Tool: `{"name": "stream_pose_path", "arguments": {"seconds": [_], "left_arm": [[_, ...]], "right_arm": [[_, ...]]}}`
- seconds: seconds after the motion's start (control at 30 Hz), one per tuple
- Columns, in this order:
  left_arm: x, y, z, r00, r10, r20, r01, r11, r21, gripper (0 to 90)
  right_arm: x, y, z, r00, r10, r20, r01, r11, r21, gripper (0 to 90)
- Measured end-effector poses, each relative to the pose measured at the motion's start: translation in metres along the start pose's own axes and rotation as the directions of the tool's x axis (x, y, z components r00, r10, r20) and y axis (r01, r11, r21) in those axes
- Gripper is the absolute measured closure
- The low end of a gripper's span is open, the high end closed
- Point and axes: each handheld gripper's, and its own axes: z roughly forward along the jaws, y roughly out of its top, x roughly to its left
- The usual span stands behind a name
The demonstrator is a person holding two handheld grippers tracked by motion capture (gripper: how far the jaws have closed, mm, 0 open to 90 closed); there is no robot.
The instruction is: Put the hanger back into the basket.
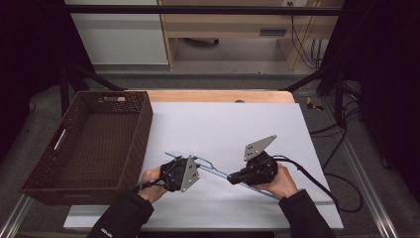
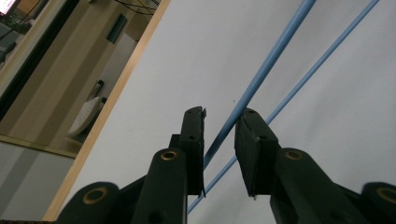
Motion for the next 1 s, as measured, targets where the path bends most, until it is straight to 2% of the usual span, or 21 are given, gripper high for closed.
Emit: {"name": "stream_pose_path", "arguments": {"seconds": [0.13,0.3,0.37,0.53,0.63,0.77,0.83,0.97,1.0], "left_arm": [[0.001,0.000,0.000,1.0000,0.003,0.002,-0.003,1.0000,0.006,65.2],[-0.002,-0.002,0.000,0.9998,0.004,-0.017,-0.004,1.0000,0.009,55.5],[-0.004,-0.004,-0.002,0.9999,0.003,-0.017,-0.003,1.0000,0.003,53.9],[-0.008,-0.013,-0.003,0.9986,0.020,-0.048,-0.020,0.9998,0.004,51.9],[-0.007,-0.015,-0.002,0.9975,0.032,-0.063,-0.032,0.9995,0.005,54.7],[-0.009,-0.014,0.001,0.9956,0.059,-0.073,-0.059,0.9982,0.002,63.3],[-0.010,-0.013,0.002,0.9927,0.095,-0.075,-0.094,0.9955,0.015,67.2],[-0.013,-0.011,0.005,0.9872,0.140,-0.076,-0.138,0.9899,0.033,76.2],[-0.014,-0.011,0.006,0.9872,0.138,-0.079,-0.137,0.9903,0.027,78.6]], "right_arm": [[0.000,0.000,0.000,1.0000,0.000,0.000,0.000,1.000,0.001,87.4],[0.000,-0.001,-0.002,1.0000,0.005,0.003,-0.005,1.000,-0.006,87.4],[0.000,-0.001,-0.003,0.9999,0.010,0.003,-0.010,1.000,-0.005,87.4],[-0.001,-0.002,-0.002,0.9999,0.015,-0.004,-0.015,1.000,-0.004,87.4],[-0.001,-0.002,-0.002,0.9997,0.021,-0.014,-0.021,1.000,-0.006,87.4],[-0.001,-0.001,-0.002,0.9994,0.026,-0.024,-0.026,1.000,-0.014,87.4],[-0.001,-0.001,-0.003,0.9993,0.028,-0.026,-0.029,1.000,-0.012,87.4],[0.000,-0.001,-0.002,0.9988,0.030,-0.038,-0.031,0.999,-0.014,87.4],[-0.001,-0.001,-0.002,0.9989,0.029,-0.037,-0.030,0.999,-0.013,87.4]]}}
